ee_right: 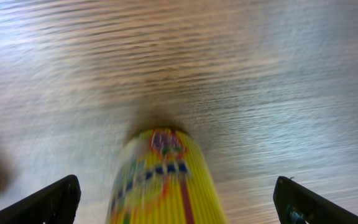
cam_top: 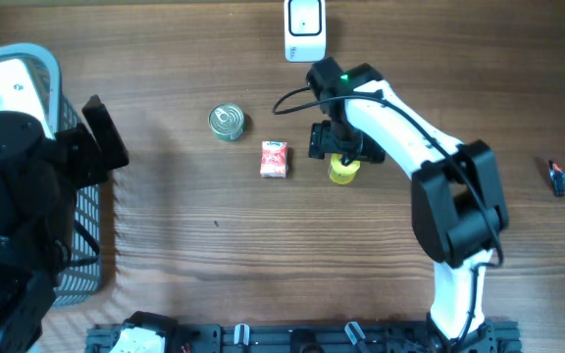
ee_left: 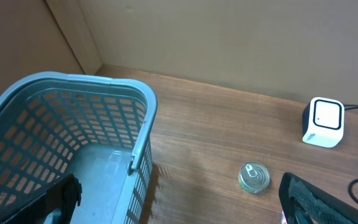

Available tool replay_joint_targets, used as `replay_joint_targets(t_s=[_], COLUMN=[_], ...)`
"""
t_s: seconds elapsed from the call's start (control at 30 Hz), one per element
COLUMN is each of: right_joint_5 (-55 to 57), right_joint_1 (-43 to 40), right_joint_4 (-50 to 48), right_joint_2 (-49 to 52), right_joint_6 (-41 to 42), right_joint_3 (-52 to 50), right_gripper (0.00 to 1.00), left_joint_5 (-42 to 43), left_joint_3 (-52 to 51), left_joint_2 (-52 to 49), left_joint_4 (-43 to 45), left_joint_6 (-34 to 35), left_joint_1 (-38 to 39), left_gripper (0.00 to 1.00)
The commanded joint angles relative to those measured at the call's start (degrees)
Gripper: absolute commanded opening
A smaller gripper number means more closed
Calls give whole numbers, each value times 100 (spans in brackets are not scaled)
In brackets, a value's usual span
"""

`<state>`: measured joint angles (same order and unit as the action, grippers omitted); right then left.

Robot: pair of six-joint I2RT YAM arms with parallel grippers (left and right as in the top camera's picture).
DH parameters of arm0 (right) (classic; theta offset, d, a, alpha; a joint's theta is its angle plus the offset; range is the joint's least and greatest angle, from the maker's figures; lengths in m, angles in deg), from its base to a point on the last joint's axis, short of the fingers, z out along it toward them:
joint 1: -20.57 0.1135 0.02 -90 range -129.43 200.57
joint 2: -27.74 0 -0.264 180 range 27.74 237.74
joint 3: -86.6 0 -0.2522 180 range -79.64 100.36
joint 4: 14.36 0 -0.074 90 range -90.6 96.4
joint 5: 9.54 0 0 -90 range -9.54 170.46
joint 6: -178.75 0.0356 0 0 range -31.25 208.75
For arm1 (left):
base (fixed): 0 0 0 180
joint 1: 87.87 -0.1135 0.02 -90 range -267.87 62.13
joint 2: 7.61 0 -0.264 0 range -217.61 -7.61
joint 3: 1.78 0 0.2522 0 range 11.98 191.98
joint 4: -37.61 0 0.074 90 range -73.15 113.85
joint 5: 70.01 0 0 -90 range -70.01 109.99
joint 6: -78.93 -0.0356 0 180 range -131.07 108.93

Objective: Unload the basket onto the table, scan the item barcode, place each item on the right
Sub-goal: 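Lower the right gripper and close it around the yellow jar, then lift the yellow jar with the right gripper and tilt it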

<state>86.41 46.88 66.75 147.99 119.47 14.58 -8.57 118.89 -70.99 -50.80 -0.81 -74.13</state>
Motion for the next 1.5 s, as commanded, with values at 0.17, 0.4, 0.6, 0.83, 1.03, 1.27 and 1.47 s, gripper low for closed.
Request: replay_joint_targets(t_s=[0.17, 0.4, 0.6, 0.83, 1.03, 1.27, 1.47], right_joint_5=[-942, -1095, -1198, -1307, -728, -398, -417], right_joint_1=[-13, -13, -13, -13, -13, -13, -13], right_joint_4=[323, -540, -1491, -1908, -1860, -1290, -946], right_joint_2=[-568, -533, -533, -533, -533, -533, -535], right_joint_6=[-4428, -5088, -5174, -4848, -3123, 1462, 2830], right_joint_3=[140, -280, -1322, -1432, -1436, -1436, -1436], right_gripper=[100, 100, 100, 74, 64, 67, 98], left_joint_5=[68, 68, 66, 68, 66, 68, 68], left_joint_3=[-26, -26, -26, -26, -26, -26, -26], left_joint_2=[13, 28, 170, 254, 254, 254, 254], left_joint_4=[-74, -208, -214, -219, -236, -238, -260], left_joint_6=[76, 96, 94, 94, 94, 94, 96], left_joint_1=[-42, -42, -42, -42, -42, -42, -42], left_gripper=[100, 100, 100, 100, 100, 100, 100])
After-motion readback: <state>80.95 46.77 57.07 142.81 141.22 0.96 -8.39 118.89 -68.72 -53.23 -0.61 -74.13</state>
